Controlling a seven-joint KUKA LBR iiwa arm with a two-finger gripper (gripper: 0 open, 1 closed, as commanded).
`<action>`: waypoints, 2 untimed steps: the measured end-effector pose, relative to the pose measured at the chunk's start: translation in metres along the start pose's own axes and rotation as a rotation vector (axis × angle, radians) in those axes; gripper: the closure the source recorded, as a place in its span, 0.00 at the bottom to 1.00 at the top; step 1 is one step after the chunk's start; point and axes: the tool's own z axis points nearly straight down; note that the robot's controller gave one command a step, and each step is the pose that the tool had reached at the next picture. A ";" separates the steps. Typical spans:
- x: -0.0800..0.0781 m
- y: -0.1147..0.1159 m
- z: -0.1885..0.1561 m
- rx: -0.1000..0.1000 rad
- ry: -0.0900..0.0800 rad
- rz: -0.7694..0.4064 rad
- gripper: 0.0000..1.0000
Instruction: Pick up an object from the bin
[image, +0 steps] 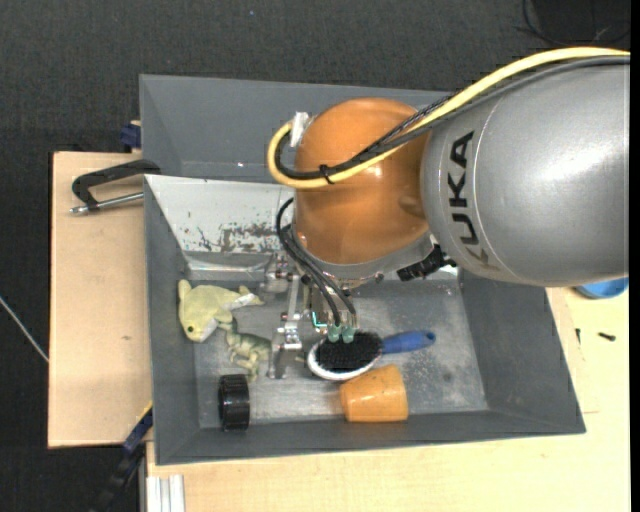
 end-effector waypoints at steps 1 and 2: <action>-0.004 0.014 0.148 -0.010 -0.029 -0.158 0.00; -0.002 0.011 0.154 -0.005 -0.020 -0.156 1.00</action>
Offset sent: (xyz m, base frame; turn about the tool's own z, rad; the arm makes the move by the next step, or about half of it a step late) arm -0.0024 0.0107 -0.1711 -0.1615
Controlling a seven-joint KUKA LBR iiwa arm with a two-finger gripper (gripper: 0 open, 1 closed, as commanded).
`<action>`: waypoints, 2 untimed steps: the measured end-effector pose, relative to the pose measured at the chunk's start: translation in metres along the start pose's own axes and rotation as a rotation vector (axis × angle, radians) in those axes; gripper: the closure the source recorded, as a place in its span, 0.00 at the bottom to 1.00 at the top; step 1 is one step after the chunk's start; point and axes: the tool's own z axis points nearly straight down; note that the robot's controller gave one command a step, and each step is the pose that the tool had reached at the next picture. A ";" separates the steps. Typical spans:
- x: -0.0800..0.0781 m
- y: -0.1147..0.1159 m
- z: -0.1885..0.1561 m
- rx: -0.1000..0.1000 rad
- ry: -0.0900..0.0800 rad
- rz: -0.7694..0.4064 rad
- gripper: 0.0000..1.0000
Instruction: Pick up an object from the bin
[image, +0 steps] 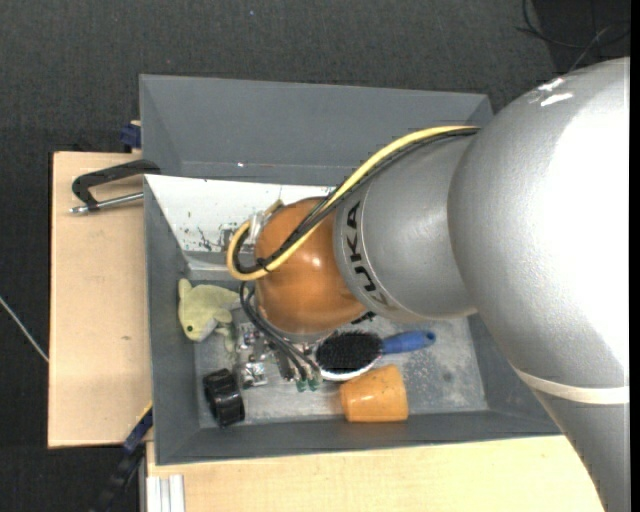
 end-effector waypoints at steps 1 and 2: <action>0.003 0.000 0.002 0.002 0.009 0.000 0.00; 0.002 -0.001 0.002 0.002 0.008 0.000 1.00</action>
Offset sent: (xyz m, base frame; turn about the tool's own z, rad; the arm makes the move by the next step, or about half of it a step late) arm 0.0000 0.0000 0.0000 0.0000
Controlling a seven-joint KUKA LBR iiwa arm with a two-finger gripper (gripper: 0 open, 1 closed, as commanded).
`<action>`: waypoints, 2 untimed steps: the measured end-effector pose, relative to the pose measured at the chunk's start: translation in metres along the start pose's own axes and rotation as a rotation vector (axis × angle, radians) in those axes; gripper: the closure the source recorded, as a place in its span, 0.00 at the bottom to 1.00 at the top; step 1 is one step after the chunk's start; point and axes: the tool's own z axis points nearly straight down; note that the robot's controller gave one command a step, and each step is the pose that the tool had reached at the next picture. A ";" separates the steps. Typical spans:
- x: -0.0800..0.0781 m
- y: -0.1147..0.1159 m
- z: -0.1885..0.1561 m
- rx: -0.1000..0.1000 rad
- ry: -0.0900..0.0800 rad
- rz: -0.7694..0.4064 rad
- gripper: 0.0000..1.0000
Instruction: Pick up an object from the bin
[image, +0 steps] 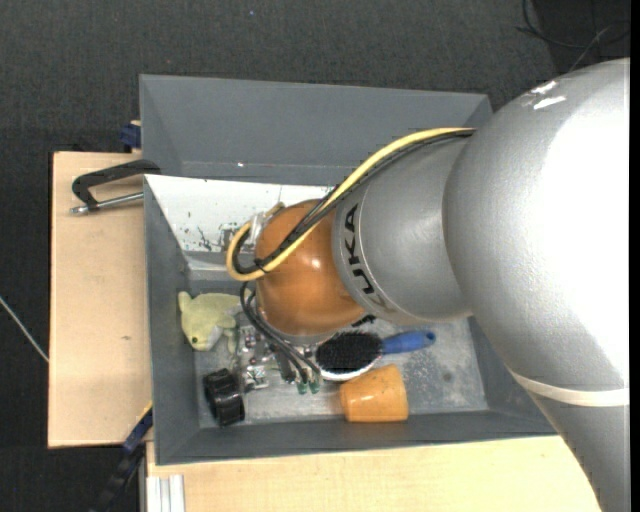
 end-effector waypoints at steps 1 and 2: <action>0.000 0.000 0.000 0.000 0.002 0.000 0.00; 0.000 0.000 0.000 0.000 0.001 0.000 1.00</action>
Offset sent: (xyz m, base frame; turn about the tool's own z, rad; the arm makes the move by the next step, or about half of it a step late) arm 0.0000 0.0000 0.0000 0.0000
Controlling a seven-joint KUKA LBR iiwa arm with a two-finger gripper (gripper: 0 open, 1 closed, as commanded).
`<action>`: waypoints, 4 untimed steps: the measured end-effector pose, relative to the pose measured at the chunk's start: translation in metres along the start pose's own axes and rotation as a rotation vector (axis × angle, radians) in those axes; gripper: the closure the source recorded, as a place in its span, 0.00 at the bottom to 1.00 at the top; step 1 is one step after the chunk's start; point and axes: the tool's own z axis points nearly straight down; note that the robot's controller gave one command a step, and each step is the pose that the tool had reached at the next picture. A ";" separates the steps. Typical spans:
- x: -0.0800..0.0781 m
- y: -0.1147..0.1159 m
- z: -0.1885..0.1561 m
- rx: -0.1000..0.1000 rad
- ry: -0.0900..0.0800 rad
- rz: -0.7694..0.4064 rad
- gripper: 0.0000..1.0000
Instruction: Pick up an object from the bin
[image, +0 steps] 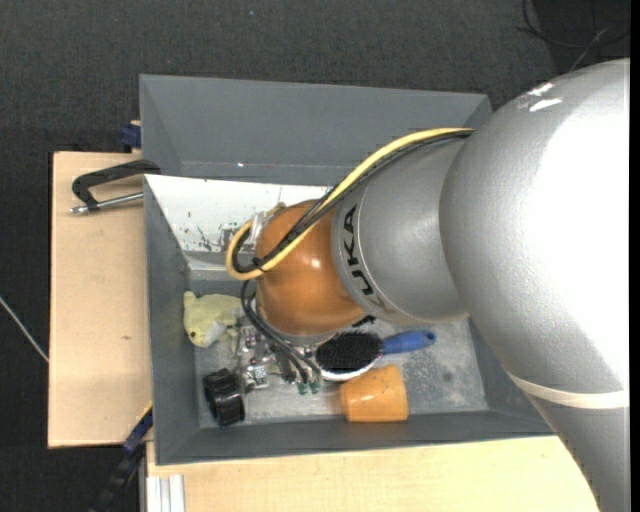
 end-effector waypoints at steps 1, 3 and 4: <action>-0.005 0.013 -0.071 0.000 -0.006 -0.408 1.00; -0.016 0.025 0.008 -0.002 -0.003 -0.070 0.00; -0.016 0.025 0.007 -0.002 -0.004 -0.069 1.00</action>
Offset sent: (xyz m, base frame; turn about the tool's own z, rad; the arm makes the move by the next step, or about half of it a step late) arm 0.0014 0.0116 0.0679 -0.4061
